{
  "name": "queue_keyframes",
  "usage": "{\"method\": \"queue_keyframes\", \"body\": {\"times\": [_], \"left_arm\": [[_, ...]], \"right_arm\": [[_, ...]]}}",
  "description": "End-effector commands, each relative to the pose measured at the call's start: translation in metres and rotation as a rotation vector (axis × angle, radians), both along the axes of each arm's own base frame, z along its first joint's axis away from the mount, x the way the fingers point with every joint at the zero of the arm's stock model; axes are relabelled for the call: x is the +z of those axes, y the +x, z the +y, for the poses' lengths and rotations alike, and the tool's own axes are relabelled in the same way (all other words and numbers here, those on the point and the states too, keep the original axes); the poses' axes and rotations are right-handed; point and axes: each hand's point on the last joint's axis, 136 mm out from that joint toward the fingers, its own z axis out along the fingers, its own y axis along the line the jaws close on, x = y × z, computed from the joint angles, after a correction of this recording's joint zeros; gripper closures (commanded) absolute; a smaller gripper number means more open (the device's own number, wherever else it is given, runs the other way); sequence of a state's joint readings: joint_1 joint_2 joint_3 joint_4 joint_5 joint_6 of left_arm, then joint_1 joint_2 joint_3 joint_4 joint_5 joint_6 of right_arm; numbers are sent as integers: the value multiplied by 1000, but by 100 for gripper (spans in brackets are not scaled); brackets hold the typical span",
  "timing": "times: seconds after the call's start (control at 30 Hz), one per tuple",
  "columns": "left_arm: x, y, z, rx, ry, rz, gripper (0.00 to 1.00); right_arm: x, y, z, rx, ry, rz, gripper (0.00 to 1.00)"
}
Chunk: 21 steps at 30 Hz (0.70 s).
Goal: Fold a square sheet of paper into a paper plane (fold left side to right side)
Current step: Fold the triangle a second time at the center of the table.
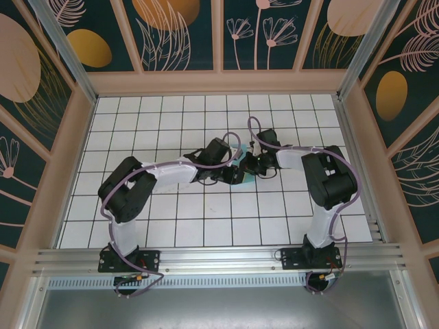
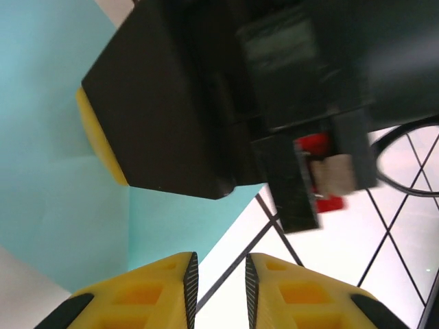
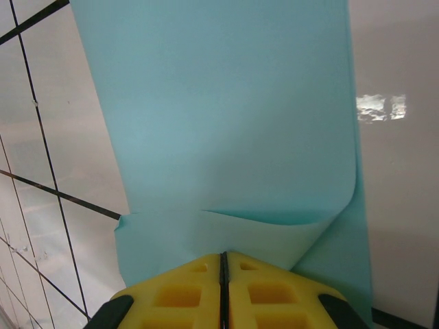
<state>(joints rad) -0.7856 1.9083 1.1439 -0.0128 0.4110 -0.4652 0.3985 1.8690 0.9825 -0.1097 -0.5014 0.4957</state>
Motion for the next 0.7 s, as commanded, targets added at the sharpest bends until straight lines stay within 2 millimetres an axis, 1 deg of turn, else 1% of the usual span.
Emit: {"method": "queue_keyframes", "body": {"times": [0.0,0.23,0.47,0.67], "left_arm": [[4,6,-12,-15,-40,-1,72],[-23,3,-6,-6,18,40,72],[-40,-3,2,-1,61,66,72],[-49,-7,8,1,85,80,72]], "right_arm": [[-41,-27,-23,-17,-121,125,89],[-40,-27,-24,-14,-123,124,89],[-40,-27,-24,-14,-126,122,89],[-40,-27,-25,-14,-130,123,89]]}}
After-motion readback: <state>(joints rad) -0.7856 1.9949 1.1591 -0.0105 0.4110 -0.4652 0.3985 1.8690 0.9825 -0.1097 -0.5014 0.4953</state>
